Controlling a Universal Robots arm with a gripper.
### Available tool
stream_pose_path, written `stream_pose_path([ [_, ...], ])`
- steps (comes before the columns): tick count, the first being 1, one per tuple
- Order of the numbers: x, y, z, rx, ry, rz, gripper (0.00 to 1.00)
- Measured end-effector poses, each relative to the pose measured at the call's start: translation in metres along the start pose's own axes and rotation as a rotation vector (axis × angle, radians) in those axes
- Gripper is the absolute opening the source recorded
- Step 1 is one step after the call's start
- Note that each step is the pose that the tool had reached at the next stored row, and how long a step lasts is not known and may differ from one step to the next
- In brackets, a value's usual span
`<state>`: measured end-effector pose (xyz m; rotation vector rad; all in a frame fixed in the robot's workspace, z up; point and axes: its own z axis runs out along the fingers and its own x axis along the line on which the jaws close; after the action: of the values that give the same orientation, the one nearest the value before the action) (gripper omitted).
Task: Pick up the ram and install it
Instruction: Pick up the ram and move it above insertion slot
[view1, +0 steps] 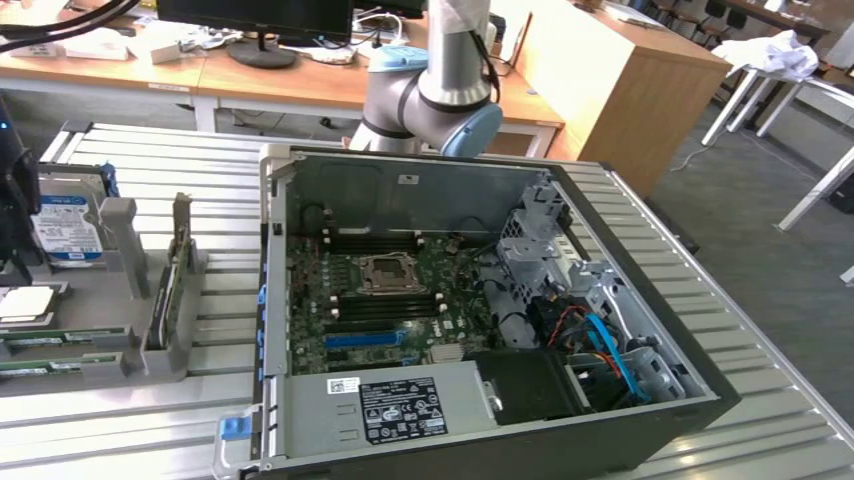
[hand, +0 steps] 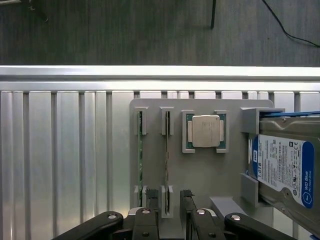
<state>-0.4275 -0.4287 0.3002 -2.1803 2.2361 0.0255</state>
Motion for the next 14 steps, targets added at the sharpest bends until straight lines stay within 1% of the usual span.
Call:
stream_pose_path([
  [10, 0.000, 0.0004, 0.0095, 0.0057, -0.0002, 0.000, 0.31],
  [14, 0.000, 0.0006, 0.0128, 0.0070, -0.0002, 0.000, 0.31],
])
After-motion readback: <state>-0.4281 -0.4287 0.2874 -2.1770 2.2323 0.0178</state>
